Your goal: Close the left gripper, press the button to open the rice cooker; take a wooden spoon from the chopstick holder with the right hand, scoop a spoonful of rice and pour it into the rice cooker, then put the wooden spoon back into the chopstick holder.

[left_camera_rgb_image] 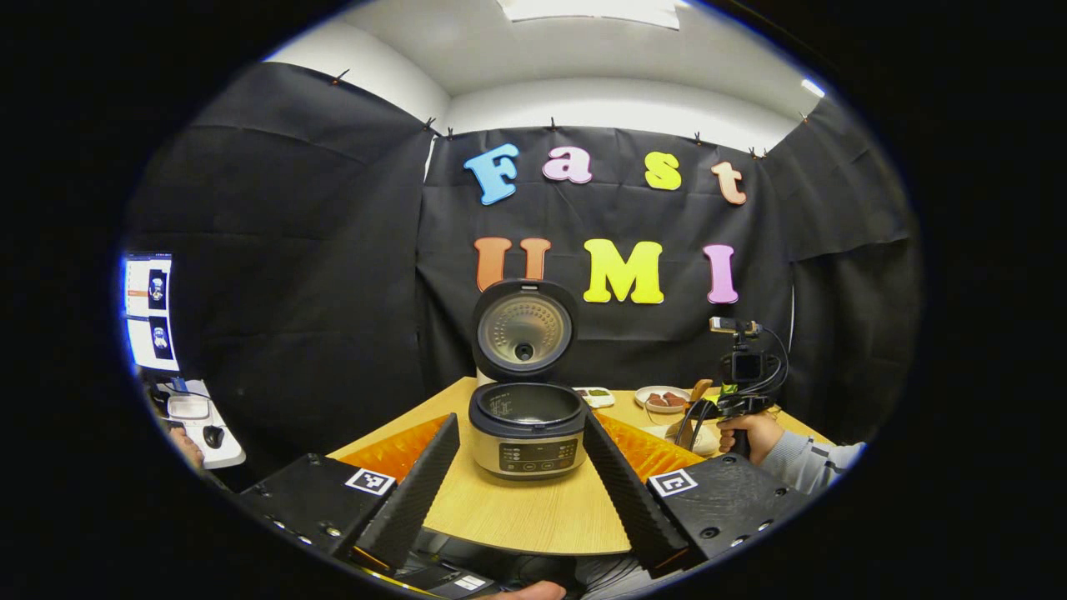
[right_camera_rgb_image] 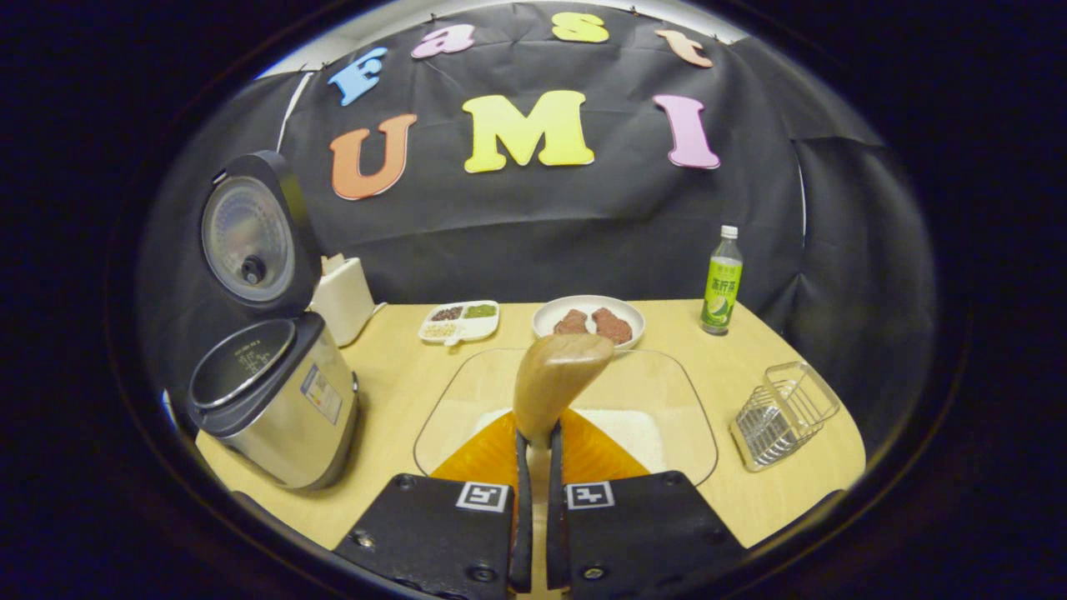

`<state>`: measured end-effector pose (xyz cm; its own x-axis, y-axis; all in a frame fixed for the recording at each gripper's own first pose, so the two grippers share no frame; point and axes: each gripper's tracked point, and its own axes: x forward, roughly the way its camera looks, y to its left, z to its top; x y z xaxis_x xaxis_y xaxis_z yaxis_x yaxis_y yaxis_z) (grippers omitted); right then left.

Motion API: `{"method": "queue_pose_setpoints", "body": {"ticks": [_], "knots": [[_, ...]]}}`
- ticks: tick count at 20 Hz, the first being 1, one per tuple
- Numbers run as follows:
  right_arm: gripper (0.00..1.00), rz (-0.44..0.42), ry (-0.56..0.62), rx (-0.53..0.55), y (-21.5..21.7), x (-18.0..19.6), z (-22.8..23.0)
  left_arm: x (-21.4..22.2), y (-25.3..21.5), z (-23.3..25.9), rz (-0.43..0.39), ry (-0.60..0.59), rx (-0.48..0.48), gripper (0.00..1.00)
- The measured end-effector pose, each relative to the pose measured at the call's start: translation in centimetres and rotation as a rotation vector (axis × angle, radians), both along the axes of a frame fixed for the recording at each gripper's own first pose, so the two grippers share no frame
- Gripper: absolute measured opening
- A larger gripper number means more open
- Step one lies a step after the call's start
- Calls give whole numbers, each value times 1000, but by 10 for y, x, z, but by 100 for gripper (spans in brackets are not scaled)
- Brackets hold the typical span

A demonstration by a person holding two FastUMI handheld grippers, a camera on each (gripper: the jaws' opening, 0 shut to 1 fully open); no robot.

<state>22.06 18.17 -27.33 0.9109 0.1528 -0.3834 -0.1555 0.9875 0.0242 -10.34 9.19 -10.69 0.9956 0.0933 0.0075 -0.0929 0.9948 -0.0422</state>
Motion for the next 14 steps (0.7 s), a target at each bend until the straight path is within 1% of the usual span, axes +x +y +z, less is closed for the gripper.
{"method": "queue_pose_setpoints", "body": {"ticks": [2, 4, 7, 10, 14], "knots": [[12, -9, 2, 14, 1, 2, 0, 1, -1, -2, -7, 1, -7, 95], [12, -22, 26, 77, 3, 3, 0, 3, 1, -4, -5, 4, -13, 95], [12, -30, 90, 227, 6, 5, -1, 3, -2, -7, -9, 10, -22, 95], [12, -45, 160, 390, 0, 10, 0, 5, -2, -9, -10, 14, -19, 95], [12, -39, 208, 548, -5, 13, 4, 8, -6, -9, -16, 15, -19, 95]]}}
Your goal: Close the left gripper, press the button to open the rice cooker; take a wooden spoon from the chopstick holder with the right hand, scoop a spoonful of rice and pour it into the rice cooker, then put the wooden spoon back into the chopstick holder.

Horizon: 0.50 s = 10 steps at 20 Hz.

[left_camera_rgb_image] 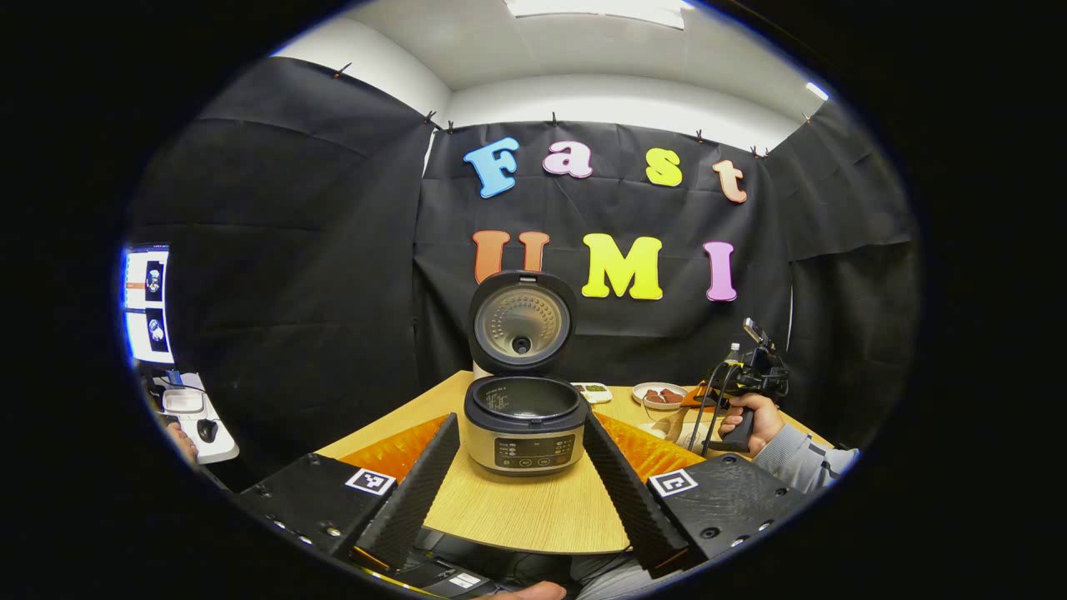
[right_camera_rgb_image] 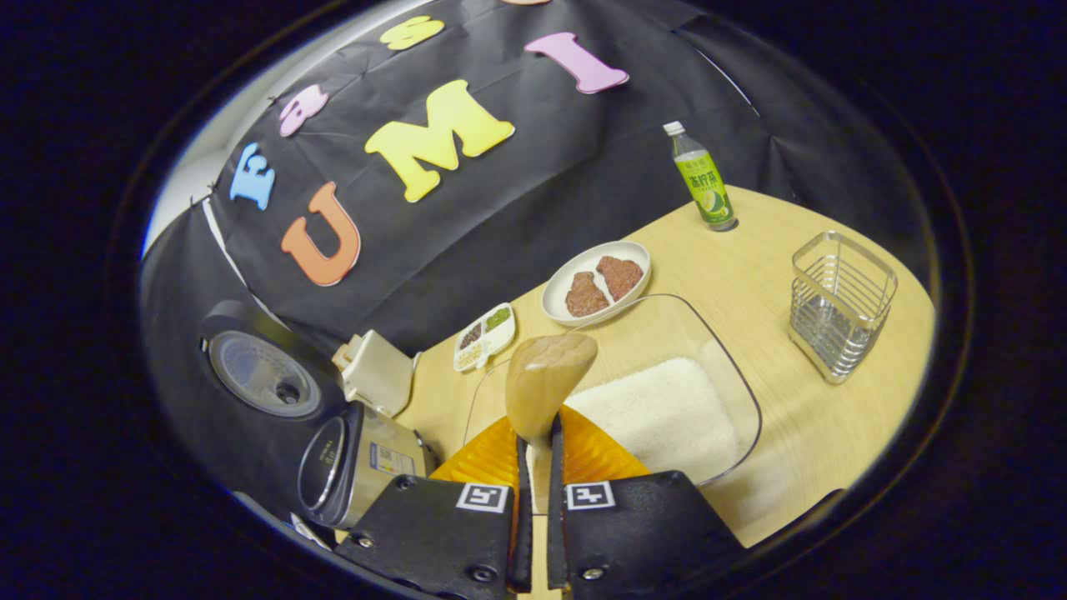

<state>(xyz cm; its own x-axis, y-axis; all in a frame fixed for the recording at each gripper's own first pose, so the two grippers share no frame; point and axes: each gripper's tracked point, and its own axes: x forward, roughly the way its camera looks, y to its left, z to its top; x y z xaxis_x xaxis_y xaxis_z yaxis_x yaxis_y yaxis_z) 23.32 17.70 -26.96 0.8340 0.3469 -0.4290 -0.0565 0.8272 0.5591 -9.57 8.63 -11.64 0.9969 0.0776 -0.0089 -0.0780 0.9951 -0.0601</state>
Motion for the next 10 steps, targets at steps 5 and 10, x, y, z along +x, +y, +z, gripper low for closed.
{"method": "queue_pose_setpoints", "body": {"ticks": [5, 10], "knots": [[12, -27, 20, 150, -10, 2, 7, -2, -4, -1, -7, 5, 7, 95], [12, -99, 28, 279, -32, 4, 12, -5, -3, 2, -10, -3, 10, 95]]}}
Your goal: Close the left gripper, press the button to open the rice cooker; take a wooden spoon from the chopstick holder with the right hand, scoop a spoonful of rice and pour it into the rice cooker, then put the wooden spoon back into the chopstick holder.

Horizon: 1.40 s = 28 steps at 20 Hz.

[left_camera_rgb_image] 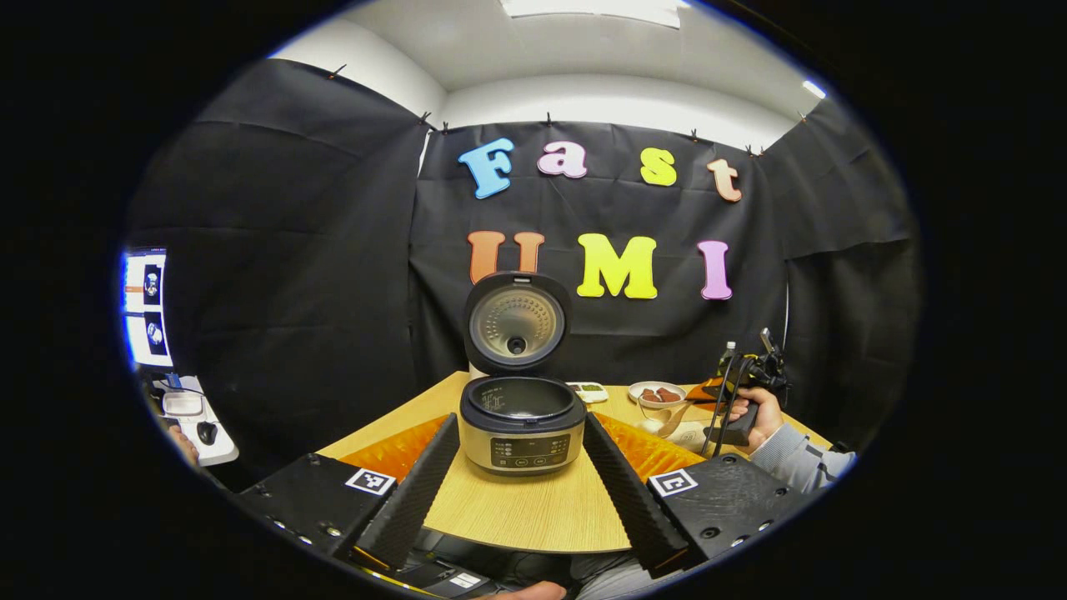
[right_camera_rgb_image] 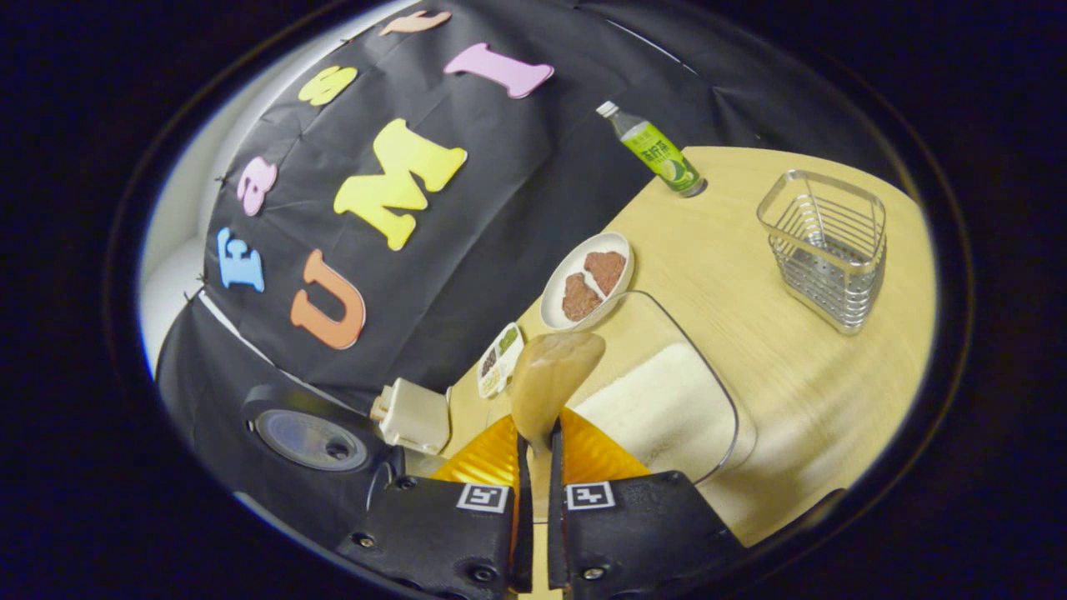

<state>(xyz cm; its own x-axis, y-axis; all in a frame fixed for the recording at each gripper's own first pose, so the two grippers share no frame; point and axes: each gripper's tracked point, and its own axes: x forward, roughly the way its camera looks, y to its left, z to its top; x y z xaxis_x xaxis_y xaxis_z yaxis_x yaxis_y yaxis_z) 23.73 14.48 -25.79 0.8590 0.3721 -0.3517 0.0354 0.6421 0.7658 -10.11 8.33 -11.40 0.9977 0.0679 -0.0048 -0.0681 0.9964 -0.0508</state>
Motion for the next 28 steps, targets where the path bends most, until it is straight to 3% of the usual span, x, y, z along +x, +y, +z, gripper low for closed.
{"method": "queue_pose_setpoints", "body": {"ticks": [5, 9, 14, 22, 28], "knots": [[12, -80, -27, 137, -27, -2, 17, 0, 2, -2, 0, 3, -6, 95], [12, -114, -18, 311, -43, -6, 29, -1, 0, 0, -8, 0, -9, 95], [12, -140, -44, 368, -51, -8, 39, -5, -4, 5, -19, -13, 8, 95], [12, -174, -125, 453, -34, -35, 92, -10, -2, 5, -22, -7, -7, 95], [11, -109, -142, 526, 27, -47, 120, -18, 3, 14, -24, -21, -9, 95]]}}
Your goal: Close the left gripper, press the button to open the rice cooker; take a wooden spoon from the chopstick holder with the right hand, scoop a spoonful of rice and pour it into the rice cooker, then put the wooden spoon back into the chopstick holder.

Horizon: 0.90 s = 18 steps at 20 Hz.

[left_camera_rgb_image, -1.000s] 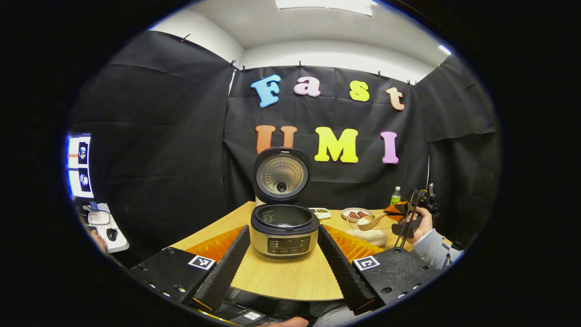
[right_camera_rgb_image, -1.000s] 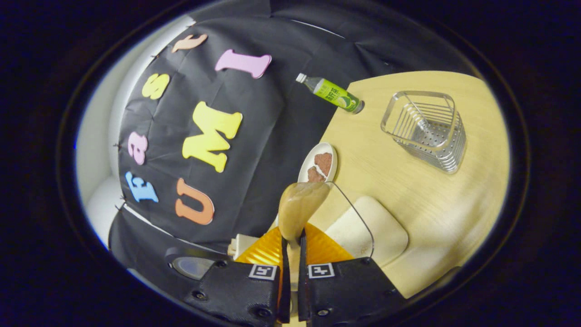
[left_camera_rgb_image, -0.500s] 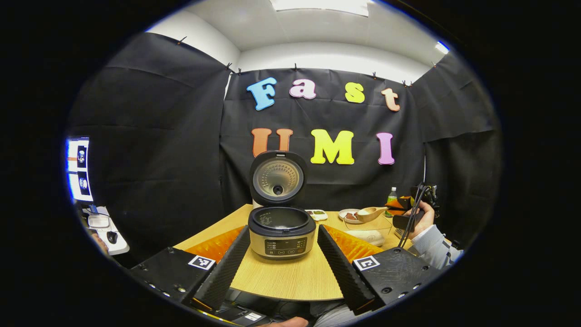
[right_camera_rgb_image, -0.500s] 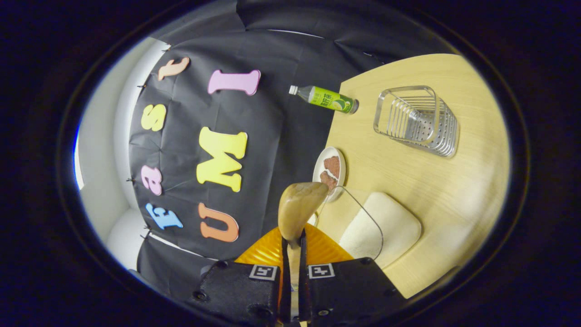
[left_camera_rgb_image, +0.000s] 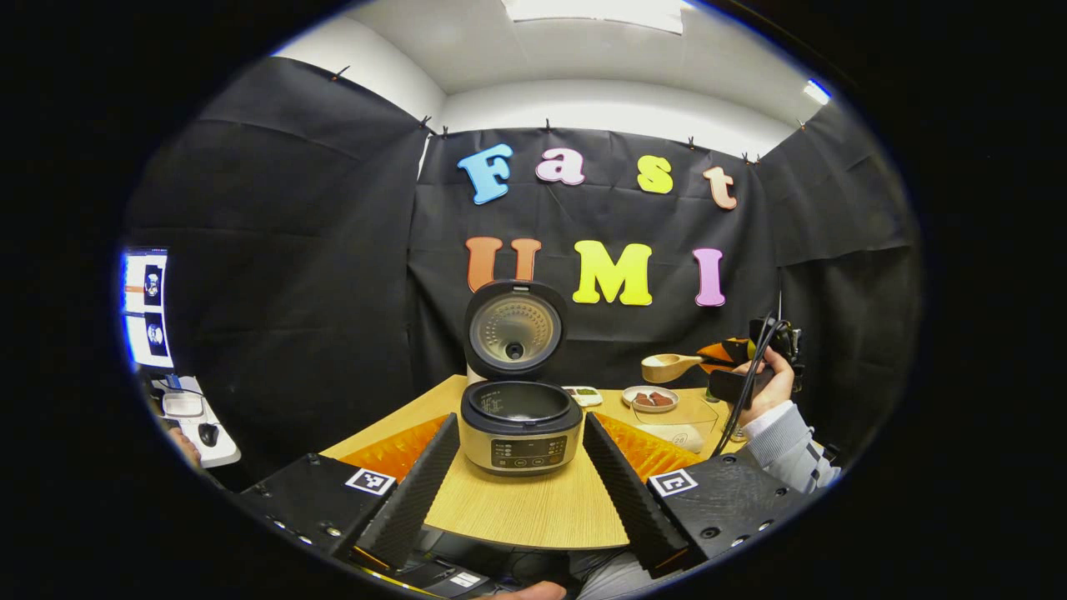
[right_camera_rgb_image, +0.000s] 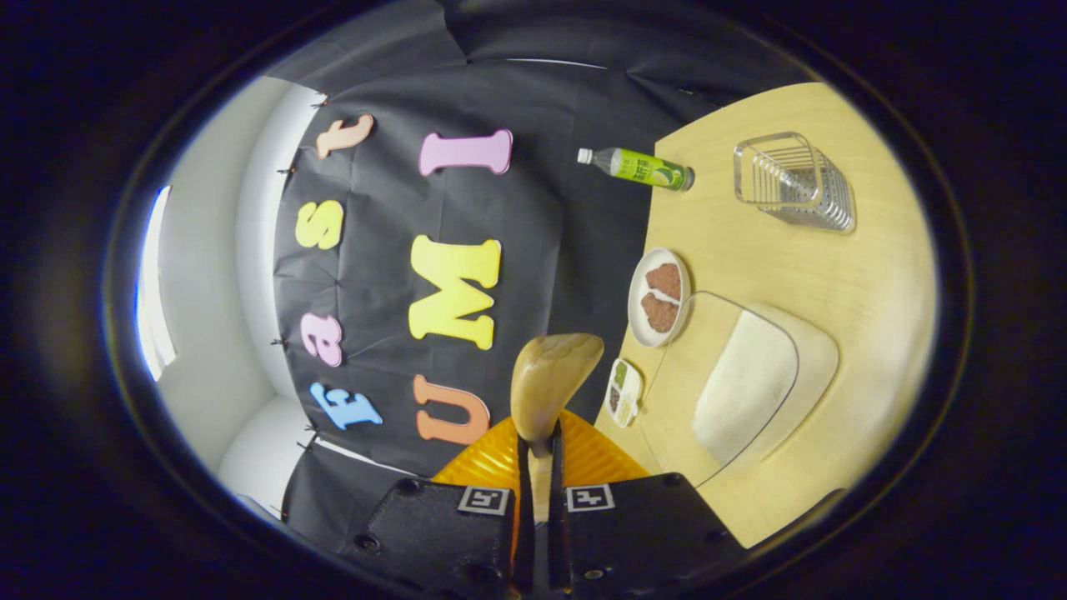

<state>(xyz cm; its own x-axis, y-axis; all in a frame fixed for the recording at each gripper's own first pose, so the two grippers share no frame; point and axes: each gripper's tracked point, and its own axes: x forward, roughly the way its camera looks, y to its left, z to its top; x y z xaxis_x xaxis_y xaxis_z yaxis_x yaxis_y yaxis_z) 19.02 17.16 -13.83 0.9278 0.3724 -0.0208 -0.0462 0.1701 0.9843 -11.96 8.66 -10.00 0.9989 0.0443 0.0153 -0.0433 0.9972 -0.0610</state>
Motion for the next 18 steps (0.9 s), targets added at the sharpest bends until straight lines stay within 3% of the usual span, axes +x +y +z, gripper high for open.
{"method": "queue_pose_setpoints", "body": {"ticks": [11, 18], "knots": [[11, 94, -67, -72, 104, -26, 51, -20, 2, 13, -21, -25, 51, 95], [11, 109, -111, -234, 159, -29, 69, -31, 12, 16, -27, -34, 26, 95]]}}
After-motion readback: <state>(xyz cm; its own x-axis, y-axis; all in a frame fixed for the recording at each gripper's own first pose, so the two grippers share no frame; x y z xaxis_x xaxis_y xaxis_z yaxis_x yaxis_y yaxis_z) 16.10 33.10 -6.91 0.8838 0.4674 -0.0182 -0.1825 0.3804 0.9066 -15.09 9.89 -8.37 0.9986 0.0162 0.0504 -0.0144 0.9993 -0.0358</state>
